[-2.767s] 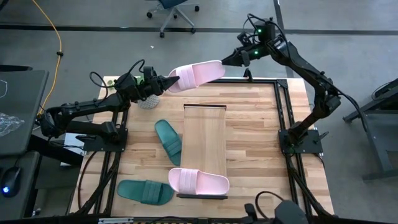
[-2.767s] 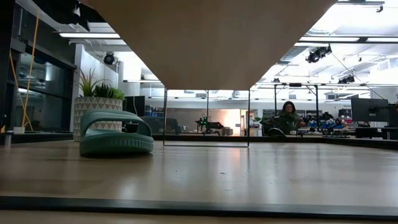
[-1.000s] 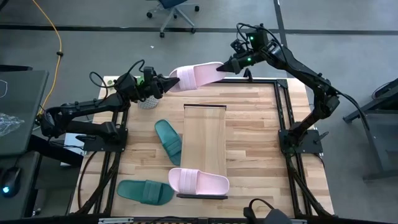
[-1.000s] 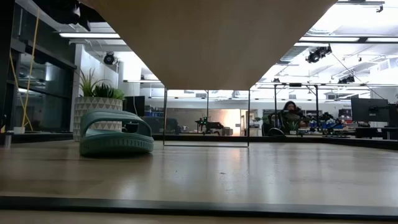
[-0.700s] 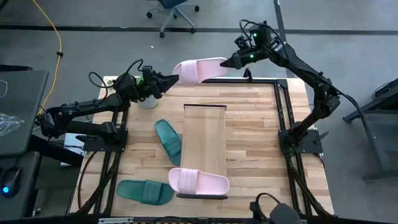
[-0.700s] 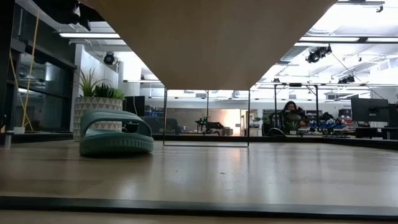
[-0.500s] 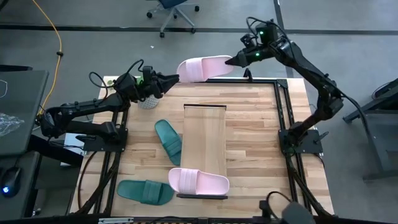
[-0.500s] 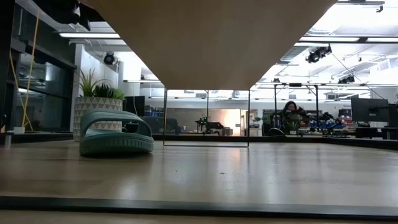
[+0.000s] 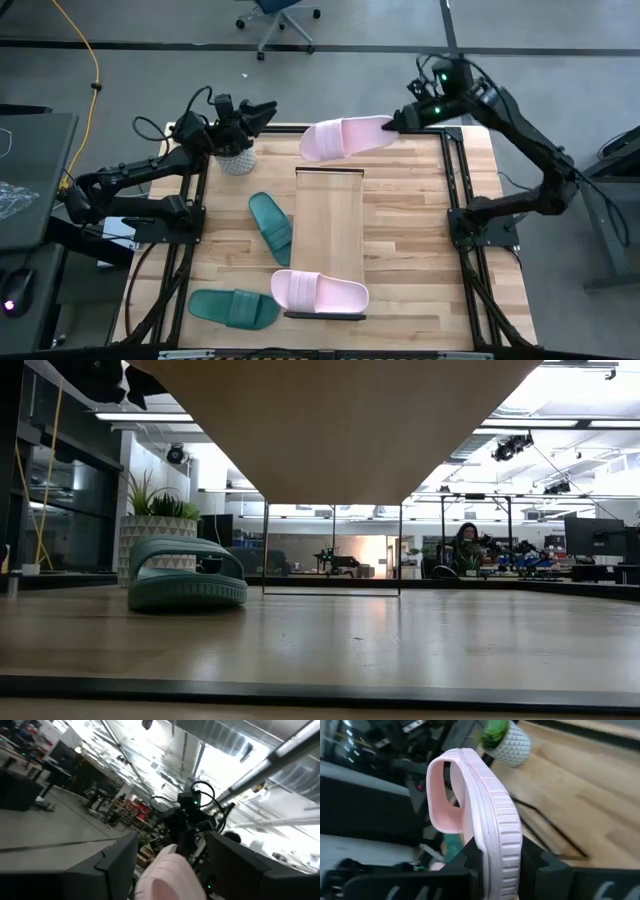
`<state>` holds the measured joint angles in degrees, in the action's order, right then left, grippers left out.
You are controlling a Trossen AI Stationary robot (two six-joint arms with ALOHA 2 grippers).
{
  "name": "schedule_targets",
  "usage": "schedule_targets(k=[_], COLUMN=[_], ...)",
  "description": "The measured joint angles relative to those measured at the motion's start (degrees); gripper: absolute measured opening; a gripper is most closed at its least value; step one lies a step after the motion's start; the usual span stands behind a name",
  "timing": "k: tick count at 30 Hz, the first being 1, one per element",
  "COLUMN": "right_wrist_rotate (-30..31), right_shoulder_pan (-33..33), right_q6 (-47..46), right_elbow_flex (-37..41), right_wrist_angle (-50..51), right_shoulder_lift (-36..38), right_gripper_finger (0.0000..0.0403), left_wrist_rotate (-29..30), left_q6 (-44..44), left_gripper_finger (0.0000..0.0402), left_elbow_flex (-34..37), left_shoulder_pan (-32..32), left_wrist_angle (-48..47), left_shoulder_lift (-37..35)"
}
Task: Pick and place slides into the shelf
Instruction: Put the pink slides on the shelf
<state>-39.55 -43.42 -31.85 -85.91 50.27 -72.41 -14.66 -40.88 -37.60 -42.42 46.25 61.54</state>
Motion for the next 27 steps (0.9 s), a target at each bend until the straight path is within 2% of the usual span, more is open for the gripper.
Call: schedule_targets(k=[3, 8, 14, 27], right_wrist_rotate=[2.4, 9.9, 22.0, 39.7], right_shoulder_pan=[3.7, 12.5, 26.3, 47.8], right_q6=[-8.7, -25.9, -40.8, -51.5], right_elbow_flex=[6.7, 20.0, 30.5, 34.3], right_wrist_angle=[-7.6, -23.9, -41.4, -44.8], right_shoulder_lift=[4.5, 12.2, 15.2, 10.1], right_gripper_finger=[0.0044, 0.0044, 0.0043, 0.0041], left_wrist_rotate=[-1.3, -2.0, -2.4, -3.5], left_q6=[0.1, 0.2, 0.2, 0.1], left_gripper_finger=[0.0216, 0.0207, 0.0206, 0.0206], left_elbow_flex=[0.0, 0.0, 0.0, 0.0], left_shoulder_pan=[-0.1, -0.1, -0.1, -0.1], left_wrist_angle=[-0.1, -0.1, -0.1, 0.3], left_shoulder_lift=[0.0, 0.0, 0.0, 0.0])
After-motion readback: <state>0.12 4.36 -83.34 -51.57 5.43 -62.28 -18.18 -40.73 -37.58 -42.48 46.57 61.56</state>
